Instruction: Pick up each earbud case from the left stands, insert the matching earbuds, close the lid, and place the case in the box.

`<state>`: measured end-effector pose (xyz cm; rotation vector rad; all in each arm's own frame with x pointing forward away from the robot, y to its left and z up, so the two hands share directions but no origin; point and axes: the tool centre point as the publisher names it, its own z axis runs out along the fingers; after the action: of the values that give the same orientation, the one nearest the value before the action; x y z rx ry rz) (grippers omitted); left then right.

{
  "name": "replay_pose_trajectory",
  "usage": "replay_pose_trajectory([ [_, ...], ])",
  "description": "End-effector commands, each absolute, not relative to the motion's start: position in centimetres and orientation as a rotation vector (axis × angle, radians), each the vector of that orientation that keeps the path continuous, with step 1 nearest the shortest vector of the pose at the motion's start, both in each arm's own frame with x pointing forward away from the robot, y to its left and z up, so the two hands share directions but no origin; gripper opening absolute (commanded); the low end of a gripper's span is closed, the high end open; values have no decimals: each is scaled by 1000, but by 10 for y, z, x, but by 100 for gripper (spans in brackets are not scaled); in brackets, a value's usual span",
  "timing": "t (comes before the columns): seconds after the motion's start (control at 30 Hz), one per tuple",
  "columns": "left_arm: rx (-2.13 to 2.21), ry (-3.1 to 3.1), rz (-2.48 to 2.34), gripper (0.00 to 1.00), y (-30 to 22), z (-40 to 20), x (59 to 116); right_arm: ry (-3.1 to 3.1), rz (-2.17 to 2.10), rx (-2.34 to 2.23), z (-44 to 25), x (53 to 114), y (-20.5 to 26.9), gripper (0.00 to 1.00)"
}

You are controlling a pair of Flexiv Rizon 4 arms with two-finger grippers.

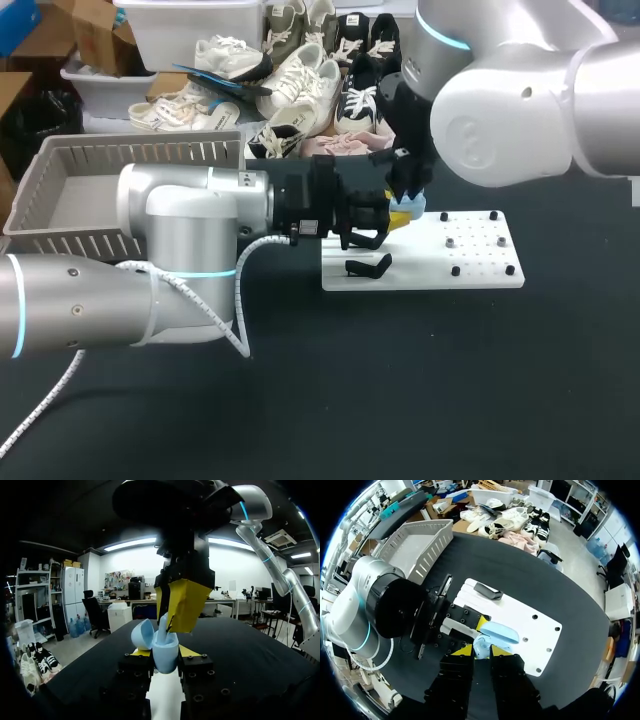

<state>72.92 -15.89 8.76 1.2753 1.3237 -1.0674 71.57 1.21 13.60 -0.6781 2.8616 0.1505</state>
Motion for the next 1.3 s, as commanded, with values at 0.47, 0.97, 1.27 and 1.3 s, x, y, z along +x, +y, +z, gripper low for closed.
replay_pose_trajectory([
  [0.47, 1272, 1322, -1065, 0, -159, 88, 728, 2874, 126, -680, 134, 720, 15, 0],
  [0.97, 1272, 1322, -1065, 0, -159, 88, 728, 2882, 118, -670, 133, 721, 13, 18],
  [1.27, 1272, 1322, -1065, 0, -159, 88, 728, 2886, 111, -666, 133, 722, 12, 29],
  [1.3, 1272, 1322, -1065, 0, -159, 88, 728, 2886, 111, -667, 133, 722, 12, 29],
])
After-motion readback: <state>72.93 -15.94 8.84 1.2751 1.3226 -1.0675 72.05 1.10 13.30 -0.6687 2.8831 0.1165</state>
